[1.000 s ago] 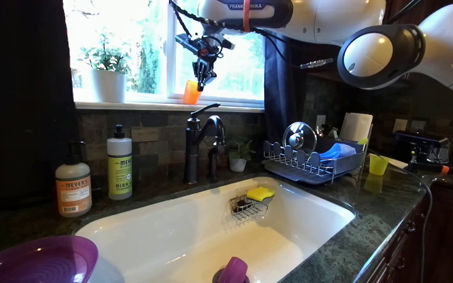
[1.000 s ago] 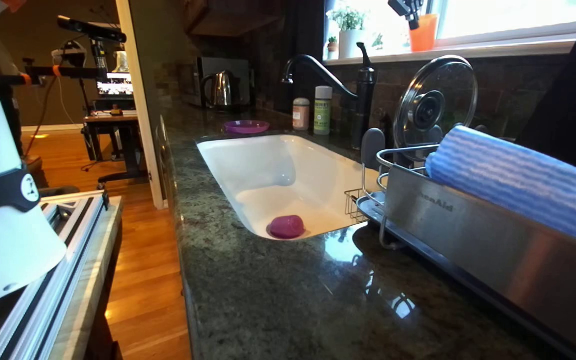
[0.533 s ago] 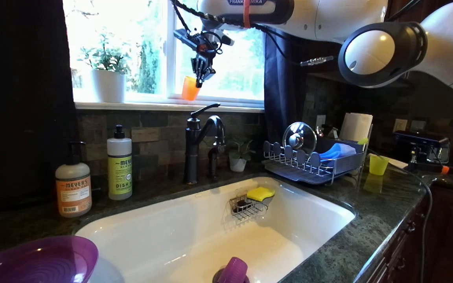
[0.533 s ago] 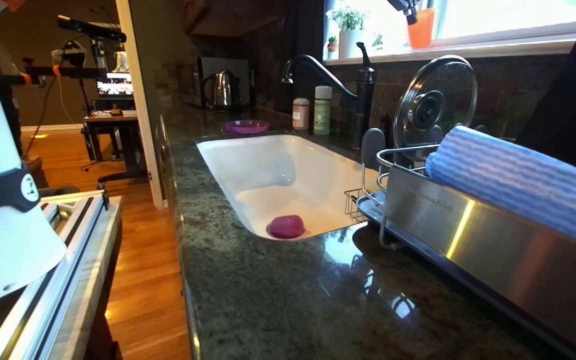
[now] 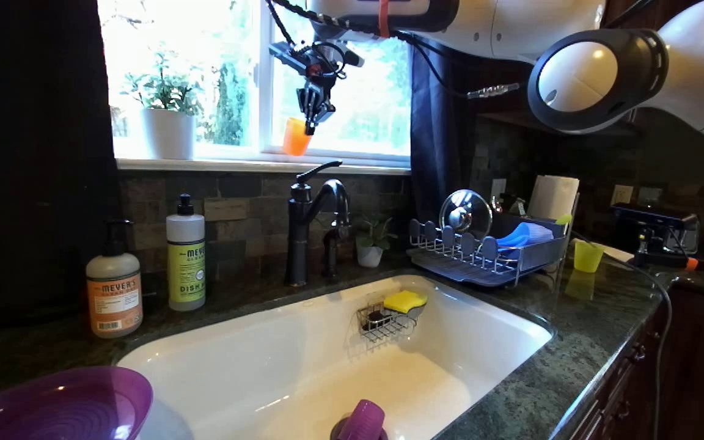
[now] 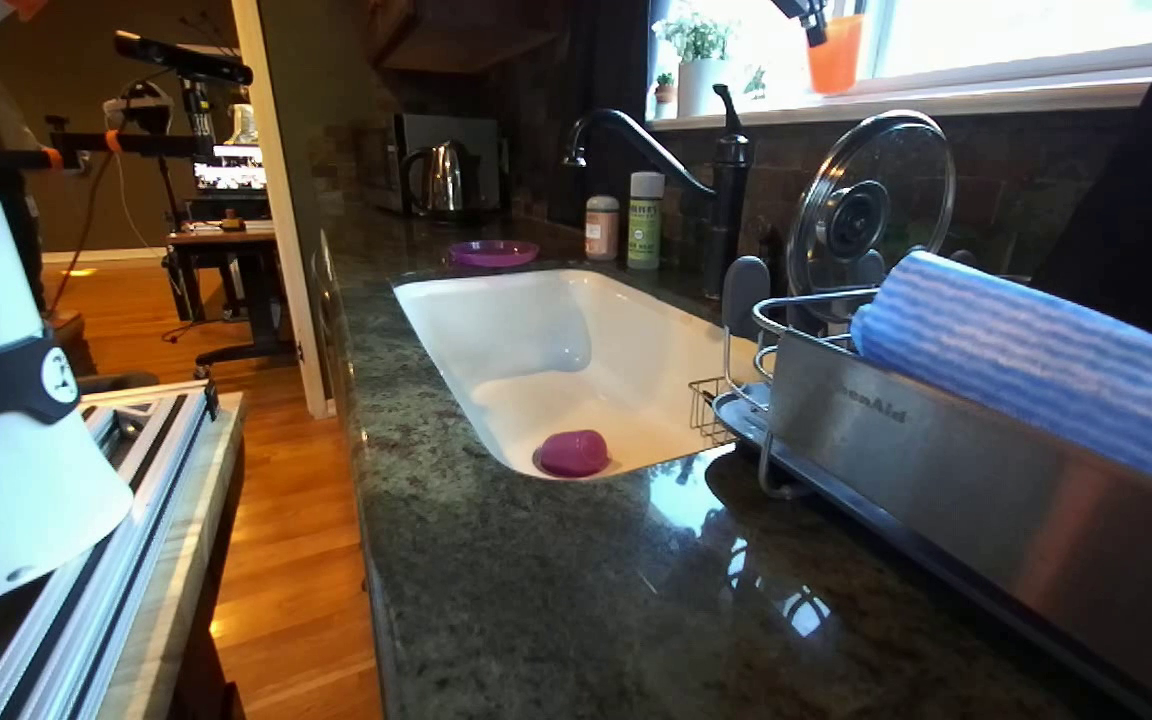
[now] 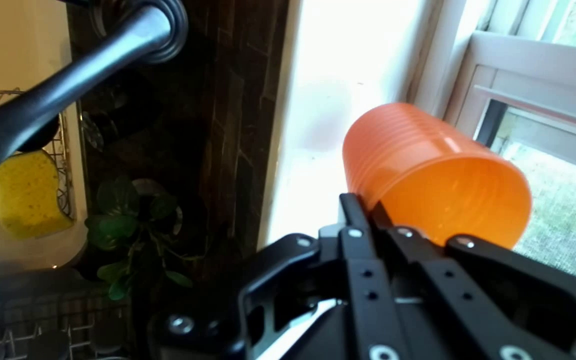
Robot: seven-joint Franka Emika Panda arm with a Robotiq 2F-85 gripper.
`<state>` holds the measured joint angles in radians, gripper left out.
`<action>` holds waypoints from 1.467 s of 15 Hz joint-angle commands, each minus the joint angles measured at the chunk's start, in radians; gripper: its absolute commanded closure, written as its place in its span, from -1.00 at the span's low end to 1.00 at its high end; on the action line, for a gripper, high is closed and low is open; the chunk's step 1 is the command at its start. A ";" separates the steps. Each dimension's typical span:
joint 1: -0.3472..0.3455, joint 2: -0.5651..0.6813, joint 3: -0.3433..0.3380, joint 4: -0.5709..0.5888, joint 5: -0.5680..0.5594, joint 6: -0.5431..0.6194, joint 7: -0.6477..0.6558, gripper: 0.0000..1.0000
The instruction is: Put the orange cup onto the windowsill
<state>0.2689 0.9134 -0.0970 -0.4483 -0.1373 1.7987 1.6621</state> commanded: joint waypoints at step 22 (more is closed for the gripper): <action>0.047 -0.048 -0.029 0.002 -0.045 -0.089 0.012 -1.00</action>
<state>0.2797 0.9063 -0.1042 -0.4460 -0.1499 1.7554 1.6621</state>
